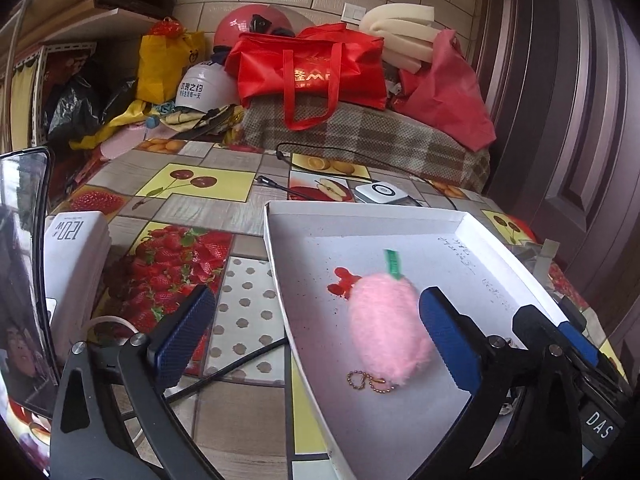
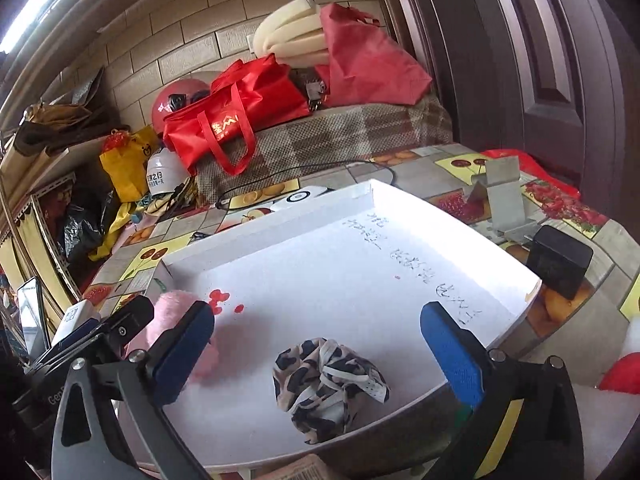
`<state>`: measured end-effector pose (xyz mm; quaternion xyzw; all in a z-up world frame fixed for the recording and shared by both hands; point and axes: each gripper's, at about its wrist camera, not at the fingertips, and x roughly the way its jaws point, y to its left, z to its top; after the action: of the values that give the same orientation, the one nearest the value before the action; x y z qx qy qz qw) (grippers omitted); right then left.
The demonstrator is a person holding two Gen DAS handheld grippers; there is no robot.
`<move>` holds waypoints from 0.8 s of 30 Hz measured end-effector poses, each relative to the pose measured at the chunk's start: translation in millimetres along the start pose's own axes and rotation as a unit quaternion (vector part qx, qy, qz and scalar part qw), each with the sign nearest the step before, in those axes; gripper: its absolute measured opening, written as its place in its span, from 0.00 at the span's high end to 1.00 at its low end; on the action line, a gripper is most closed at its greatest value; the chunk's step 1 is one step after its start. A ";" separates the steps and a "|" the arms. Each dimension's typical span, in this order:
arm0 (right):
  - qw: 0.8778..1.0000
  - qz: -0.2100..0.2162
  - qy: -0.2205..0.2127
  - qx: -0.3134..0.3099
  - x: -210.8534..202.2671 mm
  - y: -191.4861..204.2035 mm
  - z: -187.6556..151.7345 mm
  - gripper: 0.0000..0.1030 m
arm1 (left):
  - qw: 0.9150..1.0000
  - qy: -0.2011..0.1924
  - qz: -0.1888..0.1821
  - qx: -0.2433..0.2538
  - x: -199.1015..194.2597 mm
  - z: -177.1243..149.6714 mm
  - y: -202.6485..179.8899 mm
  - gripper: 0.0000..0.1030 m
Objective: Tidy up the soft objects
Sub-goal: 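Carry both items into the white box and open both grippers, then grasp the pink-teal packet with the left gripper while right grasps white foam block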
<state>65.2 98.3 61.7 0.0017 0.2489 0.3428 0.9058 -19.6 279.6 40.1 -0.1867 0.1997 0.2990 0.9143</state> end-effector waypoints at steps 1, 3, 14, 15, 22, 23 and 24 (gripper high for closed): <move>1.000 -0.004 -0.010 -0.006 -3.7 2.6 -0.1 0.00 | 1.000 -0.003 0.001 0.000 -1.2 -0.1 -0.2 0.00; 0.999 -0.013 -0.025 -0.016 -10.0 8.4 -0.7 0.00 | 1.000 -0.006 0.001 -0.001 -2.3 0.2 0.3 0.00; 0.997 0.023 -0.032 -0.073 -52.6 25.5 -21.5 0.00 | 0.999 -0.032 -0.027 0.008 -24.3 -6.4 3.4 0.00; 0.996 0.029 -0.033 -0.079 -60.5 24.1 -25.1 0.00 | 0.999 -0.035 -0.036 0.012 -28.6 -8.1 3.1 0.00; 0.993 0.026 -0.033 -0.113 -112.3 -15.6 -37.5 0.00 | 0.989 -0.037 -0.108 0.091 -63.3 -26.9 -21.9 0.00; 0.993 0.019 -0.036 -0.111 -119.7 -25.6 -36.9 0.00 | 0.986 -0.041 -0.120 0.109 -70.3 -31.1 -28.3 0.00; 0.994 0.009 -0.042 -0.104 -127.8 -38.2 -37.6 0.00 | 0.982 -0.044 -0.132 0.128 -76.8 -35.3 -34.8 0.00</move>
<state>-10.1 -16.7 79.6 -0.0757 0.1734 0.3744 0.9077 -63.9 201.0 54.4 -0.0796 0.1691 0.1560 0.9699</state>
